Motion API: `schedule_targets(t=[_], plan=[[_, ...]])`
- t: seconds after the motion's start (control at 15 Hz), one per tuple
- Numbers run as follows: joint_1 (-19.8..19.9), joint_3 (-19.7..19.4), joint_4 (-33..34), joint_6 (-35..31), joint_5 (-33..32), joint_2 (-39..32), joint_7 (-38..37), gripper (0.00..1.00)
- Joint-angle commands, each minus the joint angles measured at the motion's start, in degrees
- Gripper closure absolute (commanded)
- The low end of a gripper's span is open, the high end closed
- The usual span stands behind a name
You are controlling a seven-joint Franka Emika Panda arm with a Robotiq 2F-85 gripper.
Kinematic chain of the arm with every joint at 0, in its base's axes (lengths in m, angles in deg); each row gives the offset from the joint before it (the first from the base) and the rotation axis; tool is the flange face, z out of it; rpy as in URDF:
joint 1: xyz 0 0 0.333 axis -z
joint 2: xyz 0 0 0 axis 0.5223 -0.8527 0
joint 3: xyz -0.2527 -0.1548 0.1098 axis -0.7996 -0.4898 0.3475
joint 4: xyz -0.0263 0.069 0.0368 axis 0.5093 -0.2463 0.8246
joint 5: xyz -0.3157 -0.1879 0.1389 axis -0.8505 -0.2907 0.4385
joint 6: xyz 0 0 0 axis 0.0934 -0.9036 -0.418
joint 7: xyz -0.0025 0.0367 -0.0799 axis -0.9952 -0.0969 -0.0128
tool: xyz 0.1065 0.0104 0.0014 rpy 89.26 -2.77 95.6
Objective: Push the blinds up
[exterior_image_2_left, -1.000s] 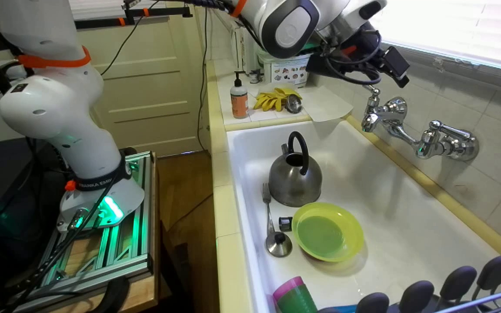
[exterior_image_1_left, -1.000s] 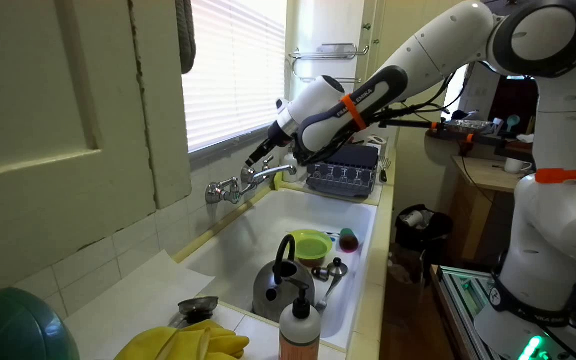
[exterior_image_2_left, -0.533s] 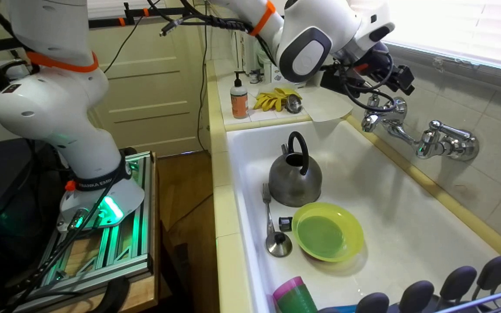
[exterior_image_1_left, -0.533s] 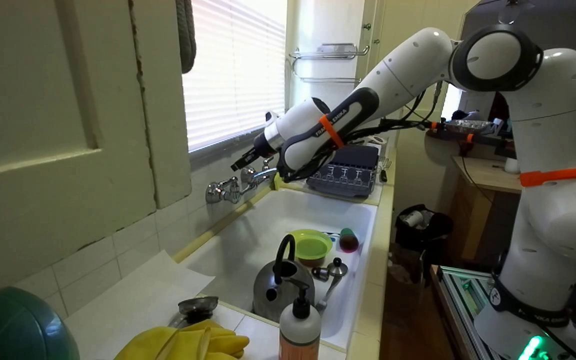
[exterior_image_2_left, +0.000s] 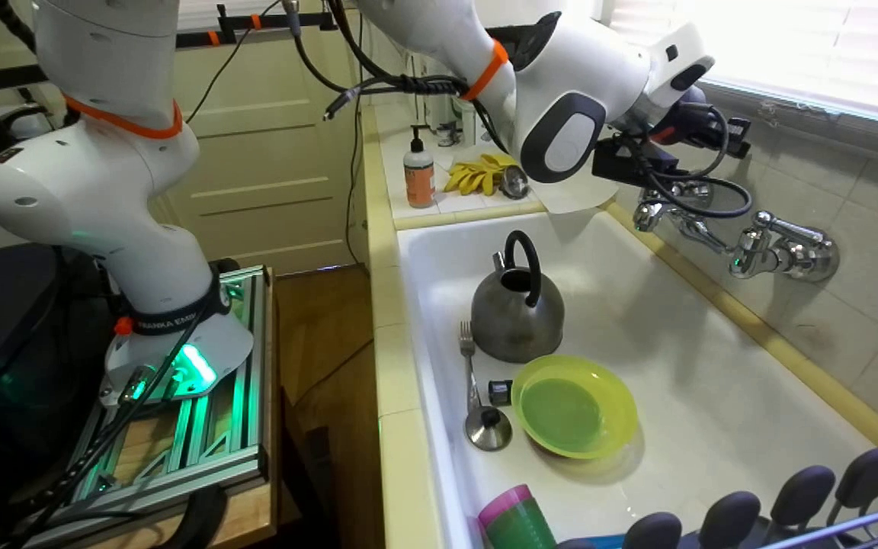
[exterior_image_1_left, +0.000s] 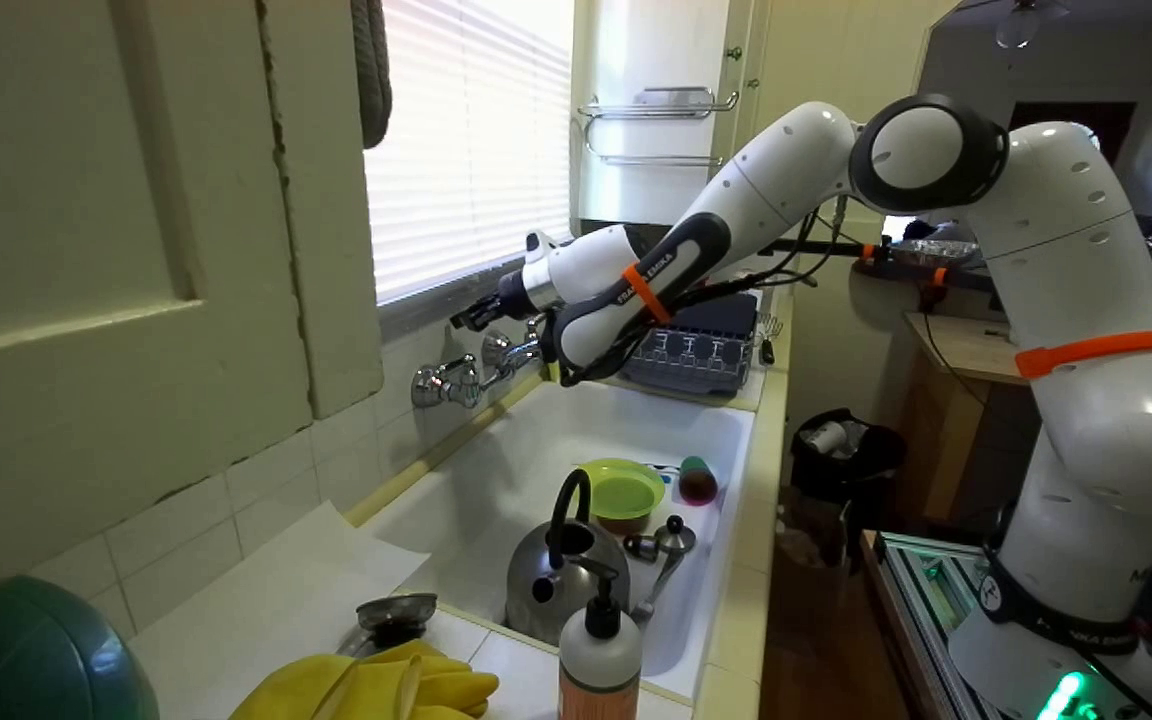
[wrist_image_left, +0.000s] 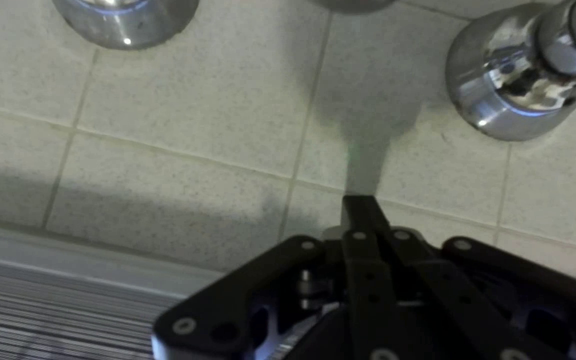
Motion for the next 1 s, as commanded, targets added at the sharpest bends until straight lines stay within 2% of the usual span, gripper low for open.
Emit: schedule_targets(t=[0.0, 0.53, 0.93], plan=[[2.1, 2.1, 4.1, -5.0, -4.3, -3.6, 0.6, 1.0], [4.7, 5.9, 2.2, -9.7, -9.3, -2.3, -1.4, 1.0], [5.4, 7.8, 2.0, -13.1, -9.9, -1.6, -1.2, 1.0]])
